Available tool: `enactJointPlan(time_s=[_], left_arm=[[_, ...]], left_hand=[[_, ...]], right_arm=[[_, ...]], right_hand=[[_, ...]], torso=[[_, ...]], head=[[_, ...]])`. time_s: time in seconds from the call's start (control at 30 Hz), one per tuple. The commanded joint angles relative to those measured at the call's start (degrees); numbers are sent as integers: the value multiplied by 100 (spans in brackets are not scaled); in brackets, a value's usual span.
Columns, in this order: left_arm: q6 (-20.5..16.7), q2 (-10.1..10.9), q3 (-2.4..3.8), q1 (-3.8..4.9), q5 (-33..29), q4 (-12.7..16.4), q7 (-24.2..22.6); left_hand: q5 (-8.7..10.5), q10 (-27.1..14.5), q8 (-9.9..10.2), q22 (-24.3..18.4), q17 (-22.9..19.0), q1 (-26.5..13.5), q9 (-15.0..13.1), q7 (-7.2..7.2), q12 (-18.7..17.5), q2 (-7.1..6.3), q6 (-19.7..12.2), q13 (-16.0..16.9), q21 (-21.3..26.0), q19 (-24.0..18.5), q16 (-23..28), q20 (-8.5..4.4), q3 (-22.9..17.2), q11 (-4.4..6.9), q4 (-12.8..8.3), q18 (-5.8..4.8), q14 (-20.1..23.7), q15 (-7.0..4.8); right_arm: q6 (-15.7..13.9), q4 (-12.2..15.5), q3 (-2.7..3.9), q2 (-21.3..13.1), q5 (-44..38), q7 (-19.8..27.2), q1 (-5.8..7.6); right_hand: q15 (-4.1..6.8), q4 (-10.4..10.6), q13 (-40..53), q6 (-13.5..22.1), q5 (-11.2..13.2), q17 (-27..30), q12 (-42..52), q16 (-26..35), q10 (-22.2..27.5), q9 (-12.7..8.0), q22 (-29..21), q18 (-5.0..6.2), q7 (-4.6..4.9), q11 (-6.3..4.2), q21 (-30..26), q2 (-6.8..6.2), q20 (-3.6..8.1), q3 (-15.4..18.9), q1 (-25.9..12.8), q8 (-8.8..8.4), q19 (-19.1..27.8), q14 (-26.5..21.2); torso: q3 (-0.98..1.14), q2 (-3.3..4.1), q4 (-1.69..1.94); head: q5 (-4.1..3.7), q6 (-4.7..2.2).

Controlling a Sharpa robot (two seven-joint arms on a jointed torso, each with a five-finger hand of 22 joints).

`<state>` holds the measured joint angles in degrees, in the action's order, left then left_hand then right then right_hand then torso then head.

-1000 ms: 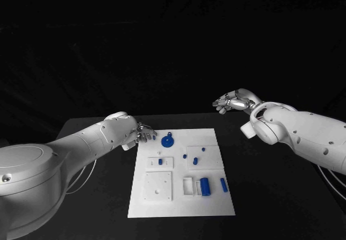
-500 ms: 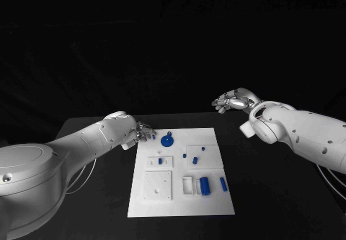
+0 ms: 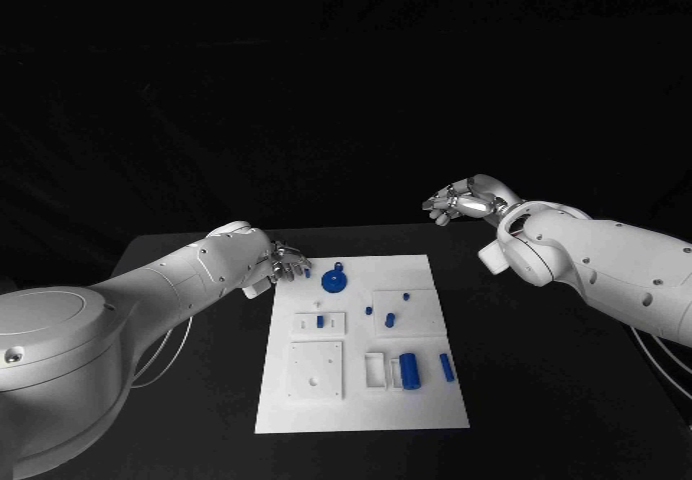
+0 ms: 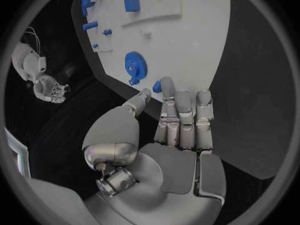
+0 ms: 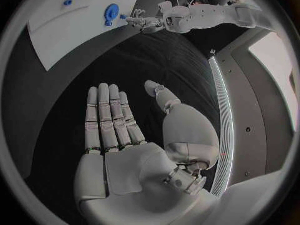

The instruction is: Assemble the parts on the task board

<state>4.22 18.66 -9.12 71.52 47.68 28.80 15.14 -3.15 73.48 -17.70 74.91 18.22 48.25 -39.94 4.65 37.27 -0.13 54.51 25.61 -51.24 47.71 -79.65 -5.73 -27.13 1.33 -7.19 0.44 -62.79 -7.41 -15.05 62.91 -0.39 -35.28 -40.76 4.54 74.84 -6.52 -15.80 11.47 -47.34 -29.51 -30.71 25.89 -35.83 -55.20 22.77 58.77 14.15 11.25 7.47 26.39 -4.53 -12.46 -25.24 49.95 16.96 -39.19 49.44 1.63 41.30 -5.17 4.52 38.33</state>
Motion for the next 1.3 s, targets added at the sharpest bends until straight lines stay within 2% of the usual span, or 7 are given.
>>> enactJointPlan(time_s=[0.03,0.37,0.47,0.63,0.8,1.07,1.3], left_arm=[[54,-25,4,2,-77,-1,-96],[58,-41,3,2,-77,-18,-83],[58,-40,3,2,-77,-21,-77],[42,-48,3,2,-77,-24,-56],[74,-57,3,2,-76,-35,-24],[118,-80,2,1,-63,-77,-12],[135,-90,2,-1,-55,-101,-4]], left_hand=[[28,-52,11,100,-8,48,7,42,29,7,-10,9,16,-41,-34,-692,2,-2,-41,11,26,3],[29,-49,6,101,-8,66,8,41,32,-12,-2,10,15,-40,-38,-690,17,-1,-83,7,24,3],[31,-45,4,99,-8,20,10,42,34,-76,0,10,15,-37,-40,-685,55,-3,-74,1,23,5],[30,-38,-3,89,-13,-143,17,33,33,-274,18,6,28,-22,-41,-694,115,6,42,6,18,-3],[31,-29,-6,88,-16,-179,21,27,35,-376,25,5,32,-10,-45,-703,107,13,92,15,10,-10],[31,-23,-15,88,-16,-184,20,21,37,-428,39,5,34,-5,-49,-707,99,18,111,18,4,-15],[30,-22,-23,91,-18,-120,19,17,38,-382,47,4,33,0,-51,-713,52,22,96,23,2,-20]], right_arm=[[25,6,4,4,-44,46,1],[24,13,4,1,-44,43,2],[23,10,4,2,-44,43,2],[17,12,4,2,-44,42,2],[19,16,5,-2,-44,41,3],[19,24,5,-5,-44,40,8],[23,29,5,-3,-44,40,14]], right_hand=[[-14,29,-8,10,-15,10,32,-3,-44,-5,7,41,-1,-10,-23,-2,-14,7,68,31,20,-42],[-14,28,-14,10,-15,12,34,-4,-45,-7,9,42,-1,-10,-24,-4,-16,7,69,32,20,-42],[-13,29,-15,10,-15,12,34,-5,-45,-7,10,42,-1,-10,-24,-5,-16,7,69,32,20,-42],[-13,29,-17,10,-15,13,35,-5,-45,-8,10,42,-1,-10,-25,-6,-16,8,69,32,21,-43],[-13,29,-20,10,-14,14,36,-5,-45,-9,11,43,-1,-10,-26,-7,-17,8,69,32,21,-43],[-13,30,-25,10,-14,16,38,-6,-45,-10,13,44,-1,-10,-27,-7,-18,9,69,33,21,-44],[-13,30,-29,10,-14,17,40,-7,-46,-11,14,44,-1,-10,-27,-7,-19,9,69,33,21,-44]], torso=[[1,1,-2],[6,7,-5],[7,5,-4],[9,2,0],[7,2,-3],[4,8,-4],[4,10,-5]], head=[[0,2],[-5,8],[-10,13],[-13,17],[-18,19],[-35,19],[-47,27]])
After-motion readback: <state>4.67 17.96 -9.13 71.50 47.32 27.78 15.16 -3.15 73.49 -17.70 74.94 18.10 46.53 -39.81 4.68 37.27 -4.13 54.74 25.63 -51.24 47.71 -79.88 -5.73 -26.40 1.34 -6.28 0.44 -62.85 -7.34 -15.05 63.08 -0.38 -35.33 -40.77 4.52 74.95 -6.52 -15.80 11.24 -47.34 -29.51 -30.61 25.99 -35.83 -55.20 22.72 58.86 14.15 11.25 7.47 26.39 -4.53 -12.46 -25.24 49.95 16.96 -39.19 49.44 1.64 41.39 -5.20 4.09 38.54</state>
